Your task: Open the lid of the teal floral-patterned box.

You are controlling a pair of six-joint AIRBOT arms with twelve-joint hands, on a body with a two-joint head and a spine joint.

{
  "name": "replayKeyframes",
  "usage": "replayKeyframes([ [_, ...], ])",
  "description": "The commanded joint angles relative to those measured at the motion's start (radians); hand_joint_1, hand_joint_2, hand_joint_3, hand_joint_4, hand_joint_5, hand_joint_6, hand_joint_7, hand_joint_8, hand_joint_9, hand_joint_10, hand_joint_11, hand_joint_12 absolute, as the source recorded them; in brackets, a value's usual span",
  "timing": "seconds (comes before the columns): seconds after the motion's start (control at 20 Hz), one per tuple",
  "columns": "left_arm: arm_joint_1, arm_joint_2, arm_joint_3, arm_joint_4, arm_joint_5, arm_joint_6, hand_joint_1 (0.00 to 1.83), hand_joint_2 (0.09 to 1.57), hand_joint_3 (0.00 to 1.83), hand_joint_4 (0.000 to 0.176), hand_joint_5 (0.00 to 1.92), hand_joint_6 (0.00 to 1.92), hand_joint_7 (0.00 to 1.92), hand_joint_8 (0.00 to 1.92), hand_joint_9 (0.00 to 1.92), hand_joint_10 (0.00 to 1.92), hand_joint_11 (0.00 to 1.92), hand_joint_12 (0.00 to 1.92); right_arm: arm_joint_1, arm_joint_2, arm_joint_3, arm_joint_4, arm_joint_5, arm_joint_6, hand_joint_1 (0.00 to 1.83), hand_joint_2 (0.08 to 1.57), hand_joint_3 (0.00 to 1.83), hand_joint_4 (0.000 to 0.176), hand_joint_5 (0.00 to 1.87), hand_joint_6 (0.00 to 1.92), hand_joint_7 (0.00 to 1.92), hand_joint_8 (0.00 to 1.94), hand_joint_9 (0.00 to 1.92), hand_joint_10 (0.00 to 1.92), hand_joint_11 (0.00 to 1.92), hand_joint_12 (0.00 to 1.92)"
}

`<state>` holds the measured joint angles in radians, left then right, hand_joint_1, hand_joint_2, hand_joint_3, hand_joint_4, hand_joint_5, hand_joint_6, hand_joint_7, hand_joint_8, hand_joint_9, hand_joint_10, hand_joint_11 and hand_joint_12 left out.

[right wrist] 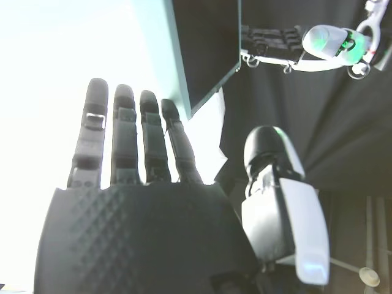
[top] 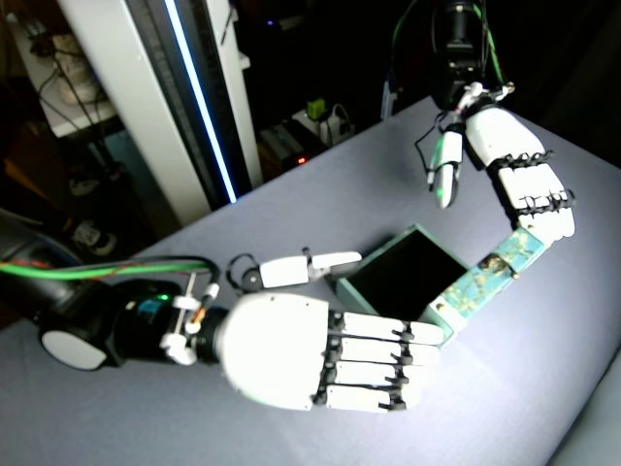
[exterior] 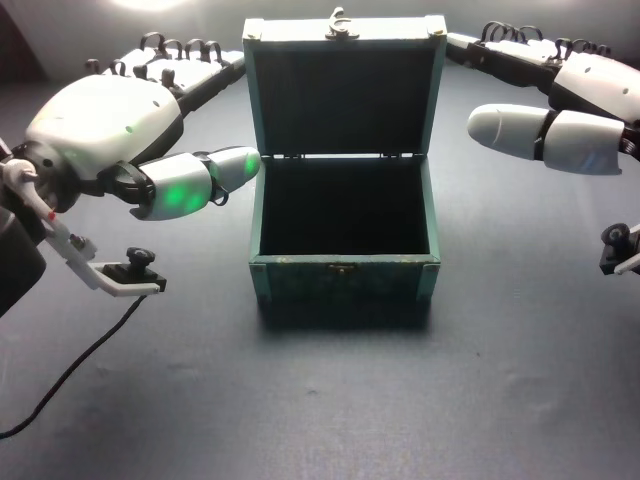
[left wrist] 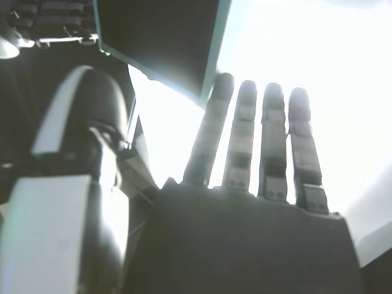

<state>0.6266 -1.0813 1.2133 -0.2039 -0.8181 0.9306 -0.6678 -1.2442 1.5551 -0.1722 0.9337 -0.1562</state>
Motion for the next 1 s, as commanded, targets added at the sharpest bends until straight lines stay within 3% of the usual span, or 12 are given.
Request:
replayKeyframes([
  [0.0,-0.022,-0.013,-0.004,0.058,-0.136,-0.008,0.19,1.36,0.0,0.0,0.12,0.0,0.21,0.01,0.2,0.01,0.0,0.5,0.021,-0.014,-0.001,-0.011,0.12,0.009,0.0,1.3,0.0,0.0,0.17,0.0,0.15,0.0,0.17,0.0,0.0,0.58],
  [0.2,-0.032,-0.022,0.009,0.05,-0.125,-0.007,0.19,1.38,0.0,0.0,0.12,0.0,0.21,0.0,0.22,0.0,0.0,0.53,0.034,-0.025,0.015,-0.011,0.099,0.009,0.0,1.27,0.0,0.0,0.18,0.0,0.17,0.0,0.15,0.0,0.0,0.4],
  [0.5,-0.043,-0.021,0.026,0.027,-0.118,0.005,0.17,1.36,0.0,0.0,0.16,0.01,0.22,0.01,0.23,0.01,0.0,0.61,0.049,-0.027,0.03,-0.008,0.077,0.009,0.0,1.23,0.0,0.0,0.21,0.0,0.2,0.0,0.17,0.0,0.0,0.36],
  [0.6,-0.034,-0.015,0.022,0.017,-0.13,0.005,0.11,1.36,0.0,0.0,0.16,0.0,0.21,0.0,0.23,0.0,0.0,0.61,0.049,-0.026,0.024,-0.002,0.081,0.009,0.0,1.23,0.0,0.0,0.21,0.0,0.19,0.0,0.14,0.0,0.0,0.36],
  [0.85,-0.01,0.012,0.004,0.001,-0.154,0.005,0.22,1.35,0.0,0.0,0.16,0.0,0.21,0.0,0.21,0.0,0.0,0.56,0.049,-0.023,0.009,0.004,0.085,0.009,0.0,1.22,0.0,0.0,0.19,0.0,0.17,0.0,0.12,0.0,0.0,0.42],
  [0.95,-0.004,0.021,-0.003,-0.008,-0.156,0.017,0.22,1.35,0.0,0.0,0.16,0.0,0.21,0.0,0.2,0.0,0.0,0.54,0.049,-0.023,0.003,0.006,0.085,0.009,0.0,1.19,0.0,0.0,0.17,0.0,0.17,0.0,0.17,0.01,0.0,0.56],
])
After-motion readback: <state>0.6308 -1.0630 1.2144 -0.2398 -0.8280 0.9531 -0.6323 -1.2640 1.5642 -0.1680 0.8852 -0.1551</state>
